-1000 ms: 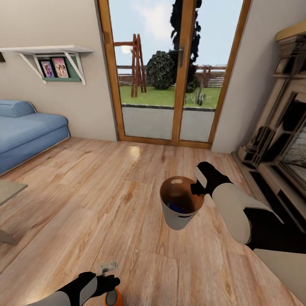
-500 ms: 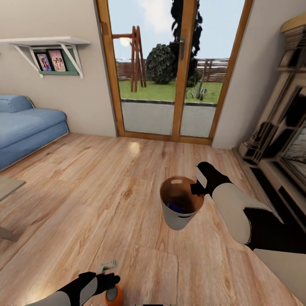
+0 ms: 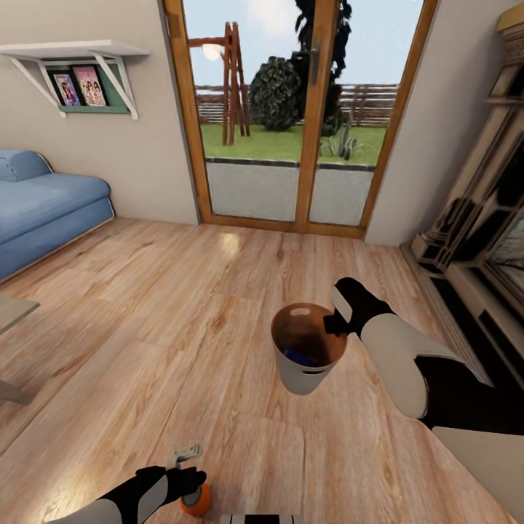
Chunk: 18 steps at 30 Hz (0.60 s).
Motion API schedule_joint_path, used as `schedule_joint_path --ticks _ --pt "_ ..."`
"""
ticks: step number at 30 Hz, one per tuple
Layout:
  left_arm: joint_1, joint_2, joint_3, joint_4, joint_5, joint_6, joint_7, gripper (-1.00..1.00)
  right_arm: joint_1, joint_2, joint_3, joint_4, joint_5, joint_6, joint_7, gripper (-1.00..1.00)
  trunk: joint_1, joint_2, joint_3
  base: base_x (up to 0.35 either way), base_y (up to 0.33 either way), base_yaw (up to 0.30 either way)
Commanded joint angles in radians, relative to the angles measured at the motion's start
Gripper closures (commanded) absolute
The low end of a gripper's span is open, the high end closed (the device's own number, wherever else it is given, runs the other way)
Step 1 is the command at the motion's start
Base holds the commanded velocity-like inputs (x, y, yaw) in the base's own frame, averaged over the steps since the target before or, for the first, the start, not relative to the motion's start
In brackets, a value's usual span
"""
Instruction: Put the three can of soda from the living room inside the tash can in the kitchen.
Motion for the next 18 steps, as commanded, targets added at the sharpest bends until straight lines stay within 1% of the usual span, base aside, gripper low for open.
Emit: schedule_joint_path --ticks 1,10,15,18 --pt "0.0 0.0 0.0 0.0 0.0 0.0 0.0 -1.0 0.0 0.001 -0.003 0.0 -0.01 0.0 0.005 1.0 0.0 0.0 0.0 0.0 0.0 0.0" --pt "0.002 -0.002 -0.001 0.001 0.0 -0.001 0.001 -1.0 0.0 0.004 -0.003 -0.001 -0.01 0.0 0.005 1.0 0.0 0.0 0.0 0.0 0.0 0.0" --pt "0.002 -0.003 -0.002 0.001 0.0 -0.001 0.001 -1.0 0.0 0.004 -0.003 -0.001 -0.01 0.0 0.005 1.0 0.002 -0.001 -0.019 0.0 0.0 0.0" --pt "0.003 -0.004 -0.002 0.0 0.0 -0.003 0.001 -1.0 0.0 0.004 -0.003 0.0 -0.01 0.0 0.005 1.0 0.002 -0.001 -0.019 0.0 0.0 0.0"
